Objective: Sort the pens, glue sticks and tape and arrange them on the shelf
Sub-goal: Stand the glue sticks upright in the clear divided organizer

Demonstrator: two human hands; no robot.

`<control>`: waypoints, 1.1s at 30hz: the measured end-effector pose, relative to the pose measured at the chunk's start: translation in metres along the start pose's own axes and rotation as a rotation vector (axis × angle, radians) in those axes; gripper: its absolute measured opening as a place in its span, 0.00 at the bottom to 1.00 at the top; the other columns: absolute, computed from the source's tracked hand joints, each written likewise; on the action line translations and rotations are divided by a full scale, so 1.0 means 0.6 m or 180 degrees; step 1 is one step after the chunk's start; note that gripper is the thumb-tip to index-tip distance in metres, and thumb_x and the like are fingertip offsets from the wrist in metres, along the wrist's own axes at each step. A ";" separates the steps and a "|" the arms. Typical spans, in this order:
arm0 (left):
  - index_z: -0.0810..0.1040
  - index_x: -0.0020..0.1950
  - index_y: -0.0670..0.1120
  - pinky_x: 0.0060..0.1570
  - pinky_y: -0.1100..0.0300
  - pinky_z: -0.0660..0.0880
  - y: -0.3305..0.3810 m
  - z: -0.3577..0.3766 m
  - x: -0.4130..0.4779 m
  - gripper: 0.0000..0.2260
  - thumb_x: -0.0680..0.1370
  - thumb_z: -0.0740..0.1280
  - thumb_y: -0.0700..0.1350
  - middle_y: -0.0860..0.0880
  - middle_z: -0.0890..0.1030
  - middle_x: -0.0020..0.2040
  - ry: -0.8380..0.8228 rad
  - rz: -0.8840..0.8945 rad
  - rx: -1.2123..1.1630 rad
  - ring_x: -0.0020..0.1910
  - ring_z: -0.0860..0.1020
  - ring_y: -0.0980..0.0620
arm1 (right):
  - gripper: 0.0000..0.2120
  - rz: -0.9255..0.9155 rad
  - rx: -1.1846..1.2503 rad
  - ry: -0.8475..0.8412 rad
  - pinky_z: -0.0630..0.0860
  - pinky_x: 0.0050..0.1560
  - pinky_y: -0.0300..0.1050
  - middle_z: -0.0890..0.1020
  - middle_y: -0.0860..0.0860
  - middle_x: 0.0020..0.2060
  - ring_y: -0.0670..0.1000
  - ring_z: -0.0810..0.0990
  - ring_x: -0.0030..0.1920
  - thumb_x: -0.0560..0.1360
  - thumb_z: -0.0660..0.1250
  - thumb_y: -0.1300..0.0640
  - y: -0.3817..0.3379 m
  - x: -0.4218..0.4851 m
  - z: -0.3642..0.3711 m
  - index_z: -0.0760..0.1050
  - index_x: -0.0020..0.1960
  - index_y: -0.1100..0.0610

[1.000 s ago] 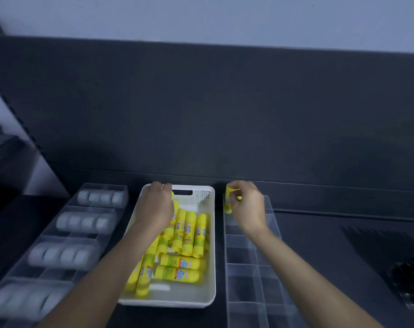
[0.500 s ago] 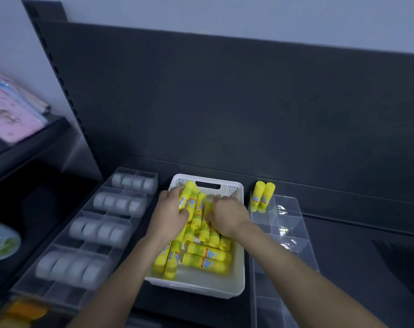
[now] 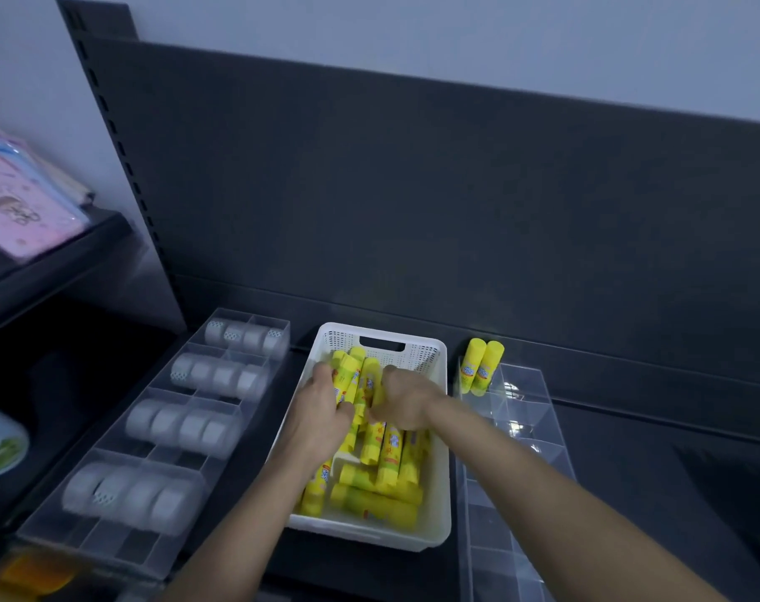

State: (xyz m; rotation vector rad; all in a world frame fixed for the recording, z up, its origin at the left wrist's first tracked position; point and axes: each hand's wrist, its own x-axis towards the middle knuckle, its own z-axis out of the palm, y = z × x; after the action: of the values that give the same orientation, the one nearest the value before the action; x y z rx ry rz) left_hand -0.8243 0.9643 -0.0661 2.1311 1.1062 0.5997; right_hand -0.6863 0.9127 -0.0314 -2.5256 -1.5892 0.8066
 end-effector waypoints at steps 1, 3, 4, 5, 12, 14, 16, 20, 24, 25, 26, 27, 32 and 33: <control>0.65 0.51 0.44 0.36 0.55 0.66 0.000 0.000 0.000 0.10 0.75 0.64 0.37 0.45 0.74 0.43 0.0006 -0.0008 -0.0006 0.40 0.74 0.45 | 0.21 -0.0011 0.0069 -0.0005 0.72 0.45 0.46 0.75 0.53 0.47 0.55 0.75 0.49 0.70 0.69 0.49 0.001 -0.003 0.004 0.67 0.56 0.59; 0.65 0.51 0.44 0.36 0.55 0.66 -0.001 0.000 0.002 0.10 0.75 0.64 0.37 0.45 0.74 0.43 0.0029 -0.0023 -0.0028 0.40 0.74 0.46 | 0.18 0.0011 0.0357 0.0035 0.74 0.42 0.46 0.75 0.51 0.44 0.54 0.76 0.46 0.67 0.70 0.51 0.003 -0.004 0.013 0.67 0.52 0.57; 0.64 0.51 0.44 0.35 0.55 0.66 -0.001 0.001 0.003 0.09 0.75 0.64 0.38 0.45 0.74 0.43 0.0043 -0.0026 -0.0030 0.39 0.74 0.46 | 0.17 0.0073 0.0633 0.0081 0.75 0.40 0.45 0.75 0.51 0.42 0.53 0.77 0.44 0.66 0.70 0.54 0.004 -0.004 0.016 0.68 0.51 0.57; 0.64 0.51 0.44 0.35 0.55 0.65 -0.001 0.002 0.003 0.09 0.76 0.64 0.38 0.46 0.74 0.42 0.0064 -0.0001 -0.0036 0.38 0.73 0.46 | 0.17 0.0169 0.0991 0.0128 0.74 0.36 0.44 0.76 0.52 0.40 0.53 0.77 0.40 0.66 0.70 0.57 0.004 -0.005 0.018 0.69 0.52 0.57; 0.69 0.46 0.45 0.33 0.50 0.70 -0.005 0.001 0.000 0.10 0.80 0.61 0.51 0.47 0.75 0.33 0.0070 0.0343 -0.0350 0.32 0.74 0.46 | 0.09 0.0157 0.2536 0.0541 0.71 0.29 0.41 0.72 0.55 0.30 0.50 0.72 0.26 0.67 0.68 0.69 0.021 -0.026 -0.007 0.75 0.45 0.61; 0.71 0.43 0.47 0.35 0.52 0.70 0.008 0.001 0.001 0.08 0.79 0.64 0.49 0.47 0.74 0.34 -0.0001 0.0349 -0.0756 0.32 0.72 0.50 | 0.07 -0.0008 0.2752 0.0705 0.74 0.31 0.40 0.73 0.54 0.32 0.49 0.73 0.30 0.68 0.70 0.69 0.033 -0.039 -0.022 0.75 0.41 0.59; 0.73 0.39 0.49 0.36 0.59 0.68 0.031 0.003 0.006 0.07 0.76 0.69 0.47 0.51 0.73 0.35 -0.0022 0.0492 -0.1047 0.34 0.70 0.57 | 0.08 -0.0176 0.2787 0.0868 0.76 0.34 0.39 0.76 0.53 0.34 0.49 0.75 0.34 0.69 0.71 0.68 0.049 -0.054 -0.038 0.76 0.40 0.56; 0.77 0.38 0.50 0.39 0.68 0.67 0.082 0.015 0.026 0.05 0.68 0.70 0.50 0.51 0.73 0.38 -0.0143 0.0836 -0.1035 0.39 0.71 0.58 | 0.10 -0.0234 0.2745 0.1453 0.75 0.31 0.42 0.79 0.54 0.35 0.51 0.75 0.32 0.68 0.71 0.69 0.092 -0.091 -0.074 0.77 0.43 0.56; 0.77 0.42 0.54 0.41 0.67 0.71 0.131 0.028 0.029 0.03 0.73 0.70 0.46 0.51 0.78 0.41 -0.0319 0.0947 -0.1379 0.41 0.75 0.59 | 0.12 -0.0154 0.2942 0.1822 0.78 0.39 0.56 0.81 0.56 0.35 0.54 0.78 0.34 0.67 0.71 0.71 0.150 -0.128 -0.111 0.77 0.43 0.56; 0.76 0.44 0.50 0.42 0.65 0.71 0.141 0.032 0.030 0.02 0.76 0.68 0.45 0.50 0.78 0.41 -0.0361 0.0894 -0.1442 0.40 0.76 0.57 | 0.11 -0.0146 0.2954 0.1930 0.79 0.43 0.56 0.82 0.55 0.36 0.53 0.79 0.36 0.68 0.71 0.70 0.166 -0.136 -0.118 0.77 0.44 0.56; 0.75 0.45 0.47 0.42 0.62 0.72 0.153 0.037 0.030 0.03 0.78 0.66 0.45 0.49 0.79 0.40 -0.0405 0.0808 -0.1459 0.39 0.77 0.55 | 0.11 -0.0125 0.2960 0.2054 0.79 0.46 0.54 0.82 0.54 0.37 0.52 0.80 0.38 0.68 0.72 0.70 0.182 -0.142 -0.123 0.78 0.44 0.57; 0.72 0.46 0.45 0.42 0.60 0.73 0.165 0.040 0.030 0.05 0.79 0.64 0.45 0.46 0.79 0.40 -0.0459 0.0723 -0.1459 0.38 0.78 0.54 | 0.10 -0.0096 0.2956 0.2176 0.79 0.47 0.53 0.82 0.55 0.38 0.53 0.80 0.40 0.68 0.72 0.69 0.197 -0.148 -0.128 0.78 0.45 0.57; 0.76 0.48 0.44 0.30 0.65 0.70 0.213 0.074 0.044 0.07 0.80 0.63 0.48 0.55 0.76 0.30 -0.0799 0.0853 -0.0843 0.25 0.74 0.54 | 0.10 0.0282 0.2190 0.2518 0.78 0.45 0.46 0.82 0.52 0.40 0.52 0.80 0.42 0.69 0.71 0.66 0.262 -0.141 -0.126 0.77 0.47 0.55; 0.77 0.50 0.44 0.31 0.64 0.70 0.219 0.082 0.050 0.08 0.79 0.65 0.48 0.54 0.78 0.32 -0.0859 0.0853 -0.0615 0.26 0.74 0.53 | 0.10 0.0354 0.1987 0.2520 0.76 0.45 0.44 0.81 0.51 0.41 0.52 0.79 0.43 0.69 0.70 0.66 0.271 -0.137 -0.122 0.78 0.48 0.55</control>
State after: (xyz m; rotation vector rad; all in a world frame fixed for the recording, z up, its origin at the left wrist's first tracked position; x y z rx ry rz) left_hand -0.7058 0.9162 -0.0012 2.1283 0.5976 0.4974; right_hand -0.5466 0.7828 0.0144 -2.0615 -0.7878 0.1815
